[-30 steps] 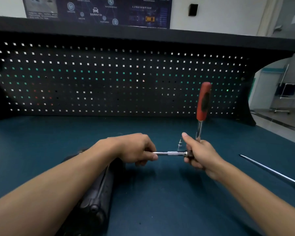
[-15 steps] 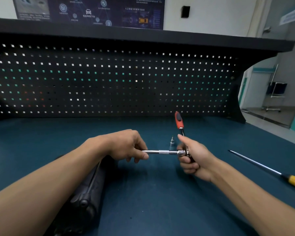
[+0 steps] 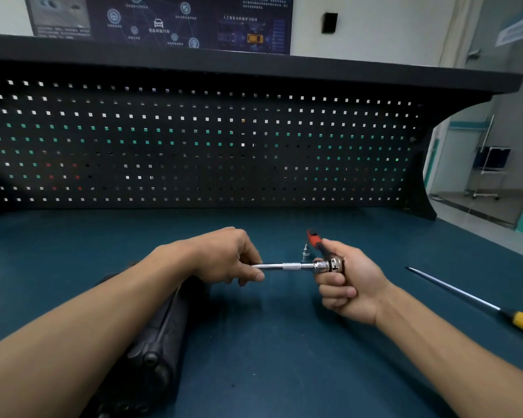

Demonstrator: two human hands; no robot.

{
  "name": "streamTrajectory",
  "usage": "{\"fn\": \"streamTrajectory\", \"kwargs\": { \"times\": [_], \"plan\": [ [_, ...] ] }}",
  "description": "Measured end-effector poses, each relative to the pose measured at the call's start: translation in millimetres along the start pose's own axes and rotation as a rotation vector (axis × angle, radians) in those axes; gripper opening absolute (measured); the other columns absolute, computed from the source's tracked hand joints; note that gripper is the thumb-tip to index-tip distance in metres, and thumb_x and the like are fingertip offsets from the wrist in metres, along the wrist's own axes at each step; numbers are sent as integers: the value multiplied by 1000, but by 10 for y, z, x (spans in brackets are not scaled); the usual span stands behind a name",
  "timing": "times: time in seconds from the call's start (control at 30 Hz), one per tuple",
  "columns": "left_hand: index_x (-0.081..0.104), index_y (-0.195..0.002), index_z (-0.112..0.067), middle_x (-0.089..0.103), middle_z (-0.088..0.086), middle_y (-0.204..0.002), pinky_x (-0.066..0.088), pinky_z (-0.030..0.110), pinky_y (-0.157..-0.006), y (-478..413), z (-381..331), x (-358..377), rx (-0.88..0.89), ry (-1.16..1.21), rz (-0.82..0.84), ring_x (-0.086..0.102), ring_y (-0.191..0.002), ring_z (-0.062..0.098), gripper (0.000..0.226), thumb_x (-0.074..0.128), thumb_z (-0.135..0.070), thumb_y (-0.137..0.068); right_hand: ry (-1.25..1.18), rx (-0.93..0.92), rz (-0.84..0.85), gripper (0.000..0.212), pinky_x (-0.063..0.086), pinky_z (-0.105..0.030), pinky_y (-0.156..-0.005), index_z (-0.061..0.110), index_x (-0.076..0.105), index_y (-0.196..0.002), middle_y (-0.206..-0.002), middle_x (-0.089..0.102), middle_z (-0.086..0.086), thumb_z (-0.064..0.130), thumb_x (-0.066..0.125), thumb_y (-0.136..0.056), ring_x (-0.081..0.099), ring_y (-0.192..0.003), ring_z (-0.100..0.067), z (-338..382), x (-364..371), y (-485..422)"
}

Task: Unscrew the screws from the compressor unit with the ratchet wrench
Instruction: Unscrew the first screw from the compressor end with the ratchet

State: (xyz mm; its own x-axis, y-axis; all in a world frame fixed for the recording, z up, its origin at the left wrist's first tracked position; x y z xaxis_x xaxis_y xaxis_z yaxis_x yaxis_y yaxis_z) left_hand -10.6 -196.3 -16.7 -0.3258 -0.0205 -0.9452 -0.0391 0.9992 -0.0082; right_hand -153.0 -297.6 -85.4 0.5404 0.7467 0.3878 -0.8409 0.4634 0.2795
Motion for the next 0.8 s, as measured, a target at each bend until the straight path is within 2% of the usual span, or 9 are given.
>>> {"fn": "streamTrajectory", "kwargs": {
  "times": [0.2,0.4,0.5,0.57,0.7,0.8],
  "plan": [
    [64,-62,-34,69,-11,-64,53,30,-62,7,-4,-10,-2,-9,-8,61,-53,8,29,69,-38,-91,-34,2,9,35,18,-20,-35,24,44,-70,-41,23,7,47,44,-96,19,-28,-7,-43,-16,-10],
    [70,-76,-29,69,-12,-65,45,17,-54,-9,22,37,-25,2,9,56,-50,4,18,69,-39,-91,28,39,-12,36,18,-20,-36,24,35,-66,-41,23,6,45,48,-92,20,-29,-8,-116,-64,-46],
    [68,-75,-29,70,-9,-66,46,18,-54,-12,36,47,-39,3,18,56,-51,3,21,66,-41,-92,61,40,-24,41,18,-21,-36,22,33,-62,-42,23,6,44,49,-93,19,-30,-8,-107,-94,-61],
    [67,-79,-26,71,-7,-68,49,23,-57,2,51,64,-68,5,35,57,-52,4,26,61,-47,-94,78,28,-33,42,18,-22,-36,22,36,-60,-43,23,6,43,48,-95,19,-31,-7,-91,-104,-71],
    [66,-94,-25,71,-7,-73,49,22,-57,5,2,128,-87,44,62,61,-58,7,34,45,-51,-101,120,-25,-38,46,20,-22,-37,20,42,-58,-45,25,5,44,49,-97,21,-32,-8,-44,-173,-115],
    [66,-101,-23,71,-8,-77,51,26,-63,8,-7,141,-84,36,70,62,-62,10,31,42,-44,-104,253,-121,-13,37,24,-23,-38,19,51,-72,-49,31,1,47,53,-96,25,-37,-11,51,-173,-143]
  ]
}}
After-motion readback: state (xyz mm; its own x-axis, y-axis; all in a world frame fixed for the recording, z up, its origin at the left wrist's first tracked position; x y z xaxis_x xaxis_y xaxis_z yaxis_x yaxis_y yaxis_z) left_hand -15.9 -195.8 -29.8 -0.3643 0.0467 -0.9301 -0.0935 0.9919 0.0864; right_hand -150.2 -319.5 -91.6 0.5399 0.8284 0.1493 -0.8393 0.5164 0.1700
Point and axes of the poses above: each hand's wrist, its own y-axis away from the middle knuckle, its own x-axis out of the palm, z = x × y, the point moved 8 cm from there along -y, towards the middle knuckle
